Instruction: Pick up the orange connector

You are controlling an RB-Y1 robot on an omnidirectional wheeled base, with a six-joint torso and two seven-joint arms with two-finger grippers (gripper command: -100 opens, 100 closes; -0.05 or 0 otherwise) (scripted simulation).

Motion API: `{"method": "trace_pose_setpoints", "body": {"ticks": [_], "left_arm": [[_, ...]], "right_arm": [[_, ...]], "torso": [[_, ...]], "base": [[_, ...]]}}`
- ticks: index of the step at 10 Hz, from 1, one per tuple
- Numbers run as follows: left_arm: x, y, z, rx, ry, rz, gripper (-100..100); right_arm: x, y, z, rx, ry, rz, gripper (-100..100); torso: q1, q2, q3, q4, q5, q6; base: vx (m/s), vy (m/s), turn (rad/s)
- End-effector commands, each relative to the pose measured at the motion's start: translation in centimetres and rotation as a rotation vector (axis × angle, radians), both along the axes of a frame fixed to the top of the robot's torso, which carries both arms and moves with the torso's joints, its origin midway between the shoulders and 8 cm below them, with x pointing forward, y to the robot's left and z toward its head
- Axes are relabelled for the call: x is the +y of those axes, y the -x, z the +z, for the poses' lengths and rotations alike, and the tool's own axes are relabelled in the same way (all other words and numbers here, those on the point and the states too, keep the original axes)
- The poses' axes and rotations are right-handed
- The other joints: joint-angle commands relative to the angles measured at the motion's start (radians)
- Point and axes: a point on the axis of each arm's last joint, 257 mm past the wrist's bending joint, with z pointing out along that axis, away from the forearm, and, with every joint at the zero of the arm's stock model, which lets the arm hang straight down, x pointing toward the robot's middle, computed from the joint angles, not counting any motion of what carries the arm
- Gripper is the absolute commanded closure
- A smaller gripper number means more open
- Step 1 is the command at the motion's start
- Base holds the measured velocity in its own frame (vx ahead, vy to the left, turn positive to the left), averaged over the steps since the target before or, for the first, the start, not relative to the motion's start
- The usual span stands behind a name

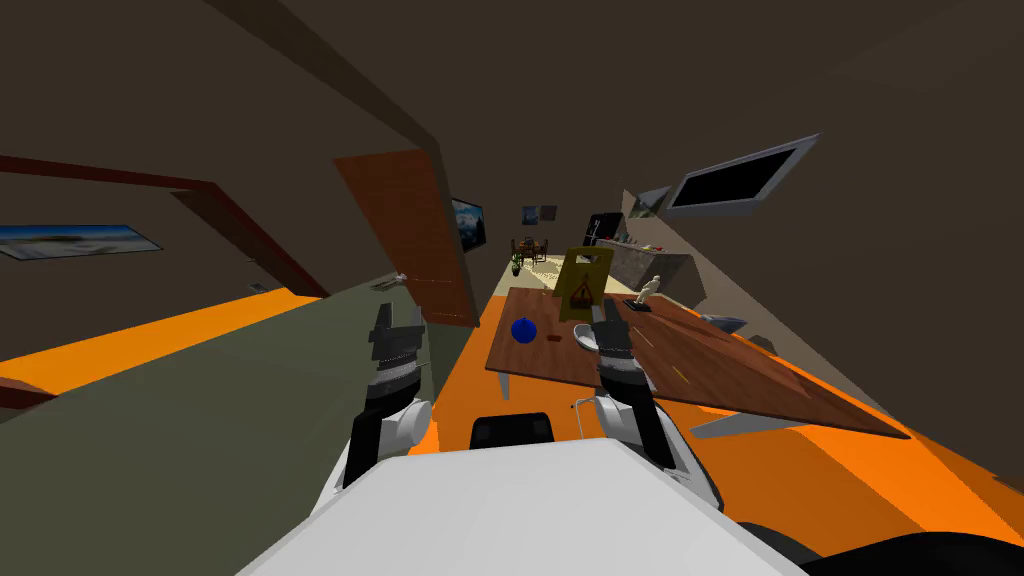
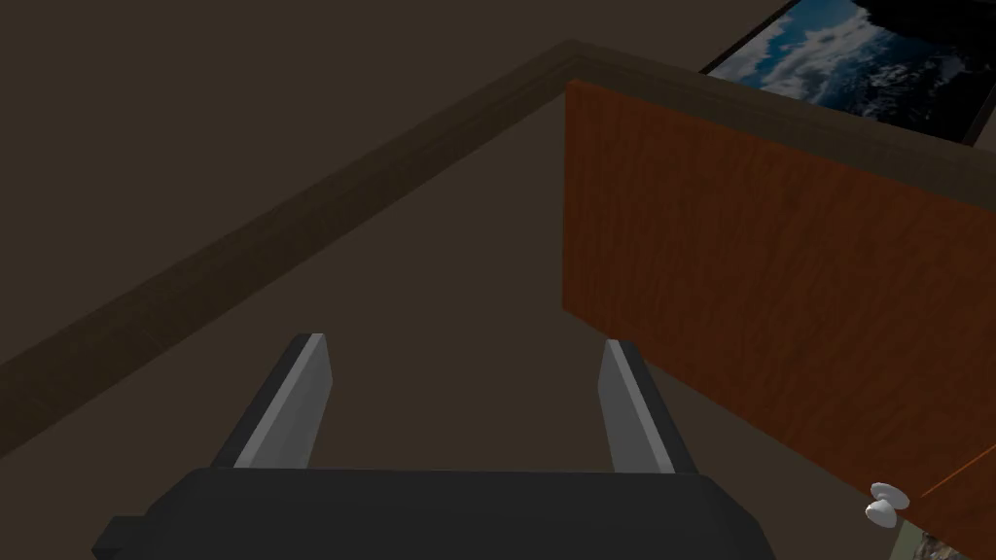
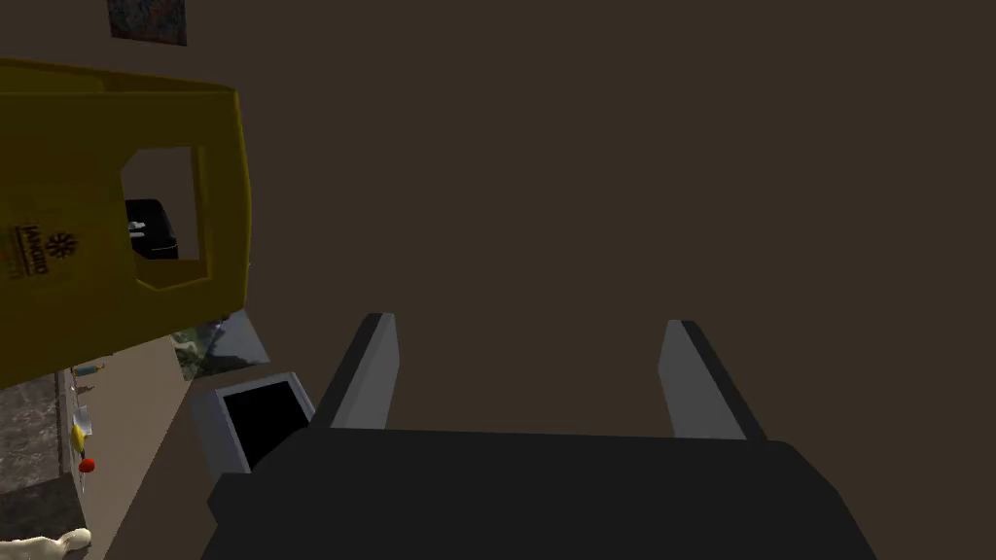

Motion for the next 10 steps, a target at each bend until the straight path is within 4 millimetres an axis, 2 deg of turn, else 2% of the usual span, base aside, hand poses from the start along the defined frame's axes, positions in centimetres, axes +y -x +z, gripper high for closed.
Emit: {"method": "trace_pose_setpoints", "body": {"ticks": [1, 3, 5, 7, 9, 10], "left_arm": [[0.0, 0.0, 0.0, 0.000, 0.000, 0.000, 0], [0.0, 0.0, 0.0, 0.000, 0.000, 0.000, 0], [0.0, 0.0, 0.0, 0.000, 0.000, 0.000, 0], [0.0, 0.0, 0.0, 0.000, 0.000, 0.000, 0], [0.0, 0.0, 0.0, 0.000, 0.000, 0.000, 0], [0.0, 0.0, 0.0, 0.000, 0.000, 0.000, 0]], "right_arm": [[0.9, -0.5, -0.6, 0.024, 0.035, 0.031, -100], [1.9, -1.2, -1.9, 0.063, 0.067, 0.063, -100], [3.2, -1.8, -4.1, 0.121, 0.105, 0.100, -100], [4.5, -2.4, -7.3, 0.202, 0.150, 0.141, -100], [5.7, -2.5, -11.5, 0.303, 0.202, 0.183, -100], [5.7, -2.5, -11.5, 0.303, 0.205, 0.184, -100]], "torso": [[0.000, 0.000, 0.000, 0.000, 0.000, 0.000], [-0.003, 0.005, 0.003, 0.001, -0.001, 0.000], [-0.001, 0.010, 0.006, 0.002, 0.000, 0.000], [-0.003, 0.013, 0.007, 0.003, -0.001, 0.000], [0.000, 0.014, 0.008, 0.003, 0.000, 0.000], [-0.001, 0.016, 0.009, 0.004, 0.000, 0.000]], "base": [[-0.052, -0.025, 0.243], [-0.115, -0.036, 0.217], [-0.166, -0.021, 0.236], [-0.206, -0.022, 0.320], [-0.235, 0.018, 0.309], [-0.183, 0.020, 0.143]]}}
